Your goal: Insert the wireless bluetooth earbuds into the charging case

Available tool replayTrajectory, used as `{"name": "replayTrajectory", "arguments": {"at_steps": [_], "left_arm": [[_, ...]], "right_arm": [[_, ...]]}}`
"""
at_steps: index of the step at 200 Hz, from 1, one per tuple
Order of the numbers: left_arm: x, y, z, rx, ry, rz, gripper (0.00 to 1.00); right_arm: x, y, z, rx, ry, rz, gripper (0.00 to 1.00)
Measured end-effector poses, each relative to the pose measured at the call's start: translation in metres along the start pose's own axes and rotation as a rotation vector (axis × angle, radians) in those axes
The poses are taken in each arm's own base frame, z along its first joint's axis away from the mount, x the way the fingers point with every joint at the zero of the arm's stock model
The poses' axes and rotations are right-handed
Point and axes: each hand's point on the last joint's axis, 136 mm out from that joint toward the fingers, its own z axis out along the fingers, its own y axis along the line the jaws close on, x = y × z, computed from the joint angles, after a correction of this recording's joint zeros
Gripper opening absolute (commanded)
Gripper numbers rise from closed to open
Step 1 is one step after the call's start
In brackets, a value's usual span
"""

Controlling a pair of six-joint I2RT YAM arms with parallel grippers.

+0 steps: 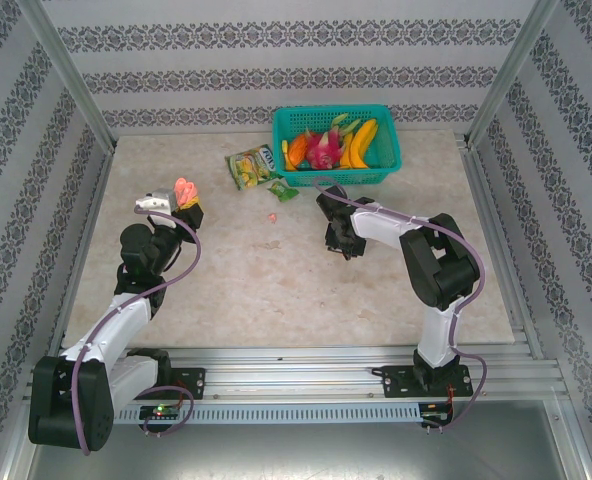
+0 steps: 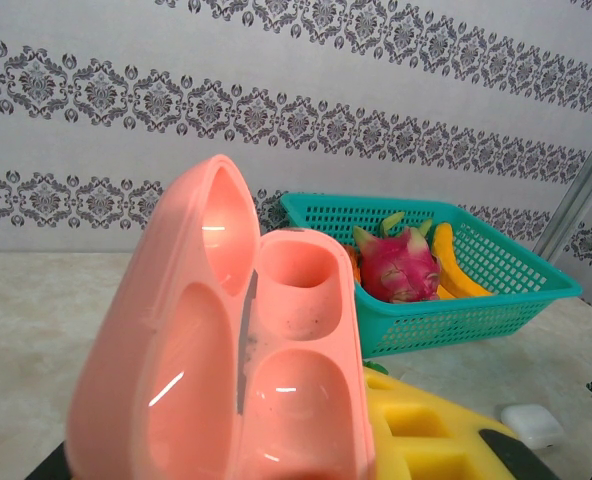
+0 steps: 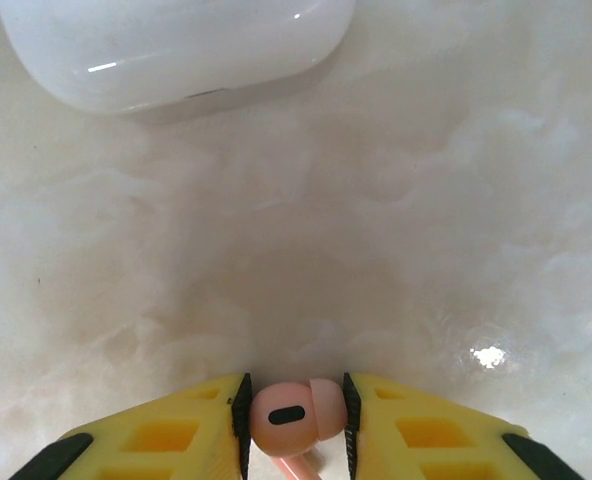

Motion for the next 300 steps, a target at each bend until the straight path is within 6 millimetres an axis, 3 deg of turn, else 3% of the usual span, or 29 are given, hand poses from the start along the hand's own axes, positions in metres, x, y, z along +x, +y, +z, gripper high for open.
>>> {"name": "replayTrajectory", "arguments": {"at_steps": [144,198,270,300], "left_arm": [[0.002,-0.015,-0.004,0.082,0.022,-0.001,0.00],[0.007,-0.024,-0.003,0.135,0.043,-0.004,0.00],[0.036,-0.042,0.007,0.219,0.129,-0.020,0.00],[0.032,-0.060,0.014,0.268,0.123,0.009,0.00]], "right_arm": [[-0.001,0.002,-0.001,-0.132,-0.078,-0.134,0.30],[-0.010,0.017,-0.004,-0.252,-0.173,-0.189,0.30],[-0.042,0.036,-0.040,-0.407,-0.333,-0.168,0.30],[-0.056,0.045,-0.066,-0.483,-0.400,-0.158,0.30]]}}
